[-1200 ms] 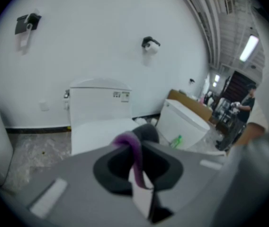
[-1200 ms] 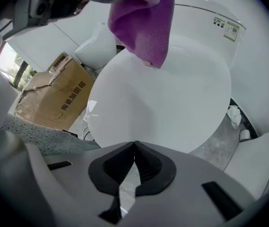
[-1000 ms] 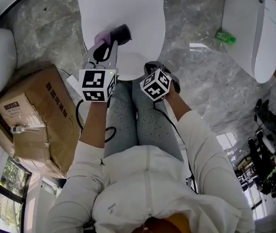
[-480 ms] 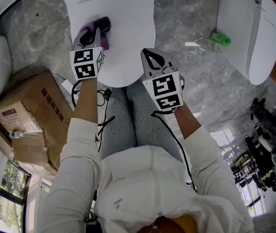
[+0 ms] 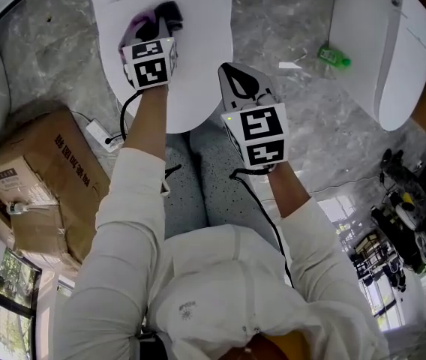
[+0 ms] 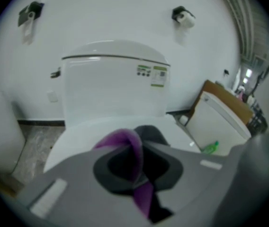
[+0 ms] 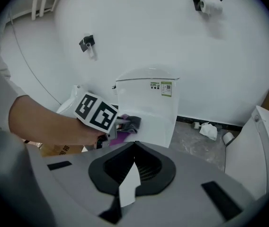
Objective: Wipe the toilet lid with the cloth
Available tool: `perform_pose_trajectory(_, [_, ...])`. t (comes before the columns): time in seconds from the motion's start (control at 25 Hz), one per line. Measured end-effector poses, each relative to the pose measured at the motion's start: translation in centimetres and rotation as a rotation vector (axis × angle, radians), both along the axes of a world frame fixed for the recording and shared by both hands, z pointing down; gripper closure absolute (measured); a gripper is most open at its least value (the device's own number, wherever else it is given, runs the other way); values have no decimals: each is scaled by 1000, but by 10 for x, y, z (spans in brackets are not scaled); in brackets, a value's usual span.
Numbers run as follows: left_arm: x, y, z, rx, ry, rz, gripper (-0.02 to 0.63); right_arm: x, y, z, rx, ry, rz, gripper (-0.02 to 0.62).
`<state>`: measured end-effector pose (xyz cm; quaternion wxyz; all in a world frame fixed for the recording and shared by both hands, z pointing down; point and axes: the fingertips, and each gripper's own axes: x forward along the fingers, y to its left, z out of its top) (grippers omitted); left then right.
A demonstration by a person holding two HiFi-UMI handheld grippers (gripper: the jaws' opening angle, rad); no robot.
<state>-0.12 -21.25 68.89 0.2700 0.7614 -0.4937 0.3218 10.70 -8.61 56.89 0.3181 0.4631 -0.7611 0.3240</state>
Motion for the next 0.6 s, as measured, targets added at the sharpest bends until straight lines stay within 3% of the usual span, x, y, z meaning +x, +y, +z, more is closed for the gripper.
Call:
perform_pose_trajectory(0.16, [84, 34, 4, -28, 34, 195, 583, 13, 3, -3, -3, 8, 18, 580])
perform_pose_trajectory(0.28, [106, 78, 5, -53, 68, 271, 581, 16, 10, -5, -7, 23, 6, 580])
perform_pose_trajectory(0.44, [56, 120, 6, -53, 40, 273, 581, 12, 16, -3, -7, 21, -12, 580])
perform_pose_trajectory(0.6, [-50, 140, 8, -47, 7, 85, 578, -6, 22, -4, -3, -2, -23, 580])
